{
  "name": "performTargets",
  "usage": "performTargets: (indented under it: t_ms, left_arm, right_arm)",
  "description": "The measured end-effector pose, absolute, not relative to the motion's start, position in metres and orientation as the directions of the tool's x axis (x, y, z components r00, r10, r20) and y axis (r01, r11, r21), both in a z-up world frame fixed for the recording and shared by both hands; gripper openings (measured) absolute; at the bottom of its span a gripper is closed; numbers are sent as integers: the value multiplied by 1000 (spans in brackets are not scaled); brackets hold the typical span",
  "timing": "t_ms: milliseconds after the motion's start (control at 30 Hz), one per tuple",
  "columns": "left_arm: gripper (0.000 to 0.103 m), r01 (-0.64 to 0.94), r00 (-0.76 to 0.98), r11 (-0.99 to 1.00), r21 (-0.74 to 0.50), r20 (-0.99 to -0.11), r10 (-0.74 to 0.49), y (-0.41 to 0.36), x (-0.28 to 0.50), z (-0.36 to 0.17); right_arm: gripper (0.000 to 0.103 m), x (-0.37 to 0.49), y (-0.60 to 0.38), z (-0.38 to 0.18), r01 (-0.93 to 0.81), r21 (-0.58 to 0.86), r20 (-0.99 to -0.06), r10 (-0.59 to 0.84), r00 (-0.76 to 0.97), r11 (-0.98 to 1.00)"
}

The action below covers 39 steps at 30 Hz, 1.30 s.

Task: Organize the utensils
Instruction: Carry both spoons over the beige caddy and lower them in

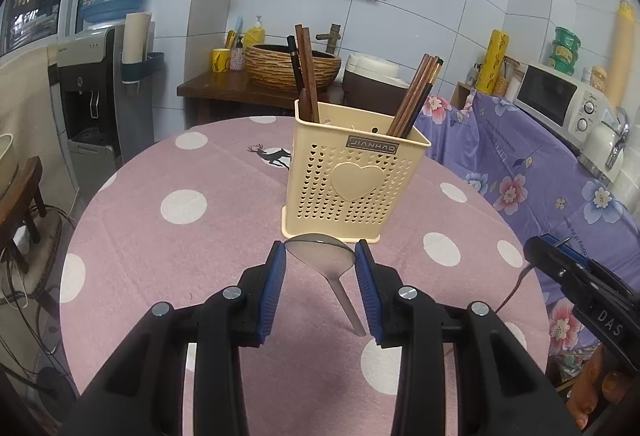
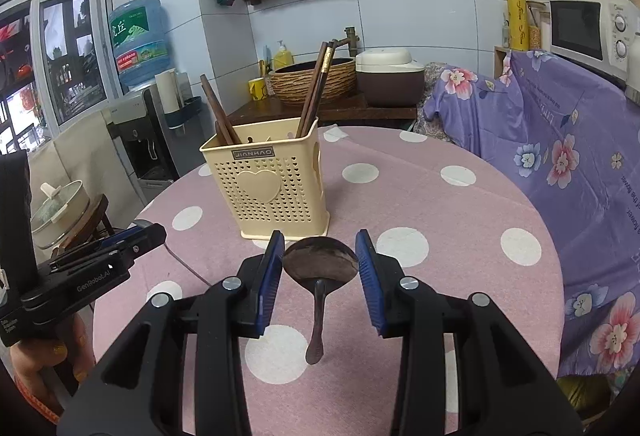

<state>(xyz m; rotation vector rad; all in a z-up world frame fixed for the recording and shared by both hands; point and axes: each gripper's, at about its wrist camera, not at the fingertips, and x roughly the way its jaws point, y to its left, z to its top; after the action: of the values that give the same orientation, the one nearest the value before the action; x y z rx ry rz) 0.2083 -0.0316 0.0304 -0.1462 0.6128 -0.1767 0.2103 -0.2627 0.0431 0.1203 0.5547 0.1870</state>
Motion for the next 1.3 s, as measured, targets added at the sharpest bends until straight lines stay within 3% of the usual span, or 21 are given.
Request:
performTargets:
  t_ms: [267, 433, 567, 667, 1133, 1200, 1300]
  left_arm:
    - [36, 194, 803, 955, -226, -522, -287, -22, 222, 62]
    - [36, 183, 888, 962, -202, -387, -250, -15, 247, 135]
    - [36, 140, 926, 975, -175, -325, -191, -19, 281, 174]
    - [36, 104, 934, 985, -135, -328, -144, -28, 305, 175]
    - [36, 90, 842, 991, -102, -523, -130, -41, 341, 70]
    - [27, 93, 829, 990, -110, -542, -139, -41, 344, 61]
    - [26, 94, 827, 990, -104, -545, -136, -41, 345, 54]
  right_arm:
    - [38, 231, -247, 53, -199, 175, -513, 262, 818, 964]
    - [38, 256, -239, 120, -222, 185, -374, 277, 885, 957]
    - [38, 283, -233, 176, -172, 148, -238, 203, 950, 974]
    - [38, 310, -228, 193, -137, 138, -205, 164, 965, 981]
    - [38, 364, -200, 72, -80, 87, -411, 109, 905, 993]
    - [38, 364, -198, 64, -84, 81, -422, 110, 900, 993]
    - [38, 364, -196, 57, -79, 73, -427, 103, 898, 994]
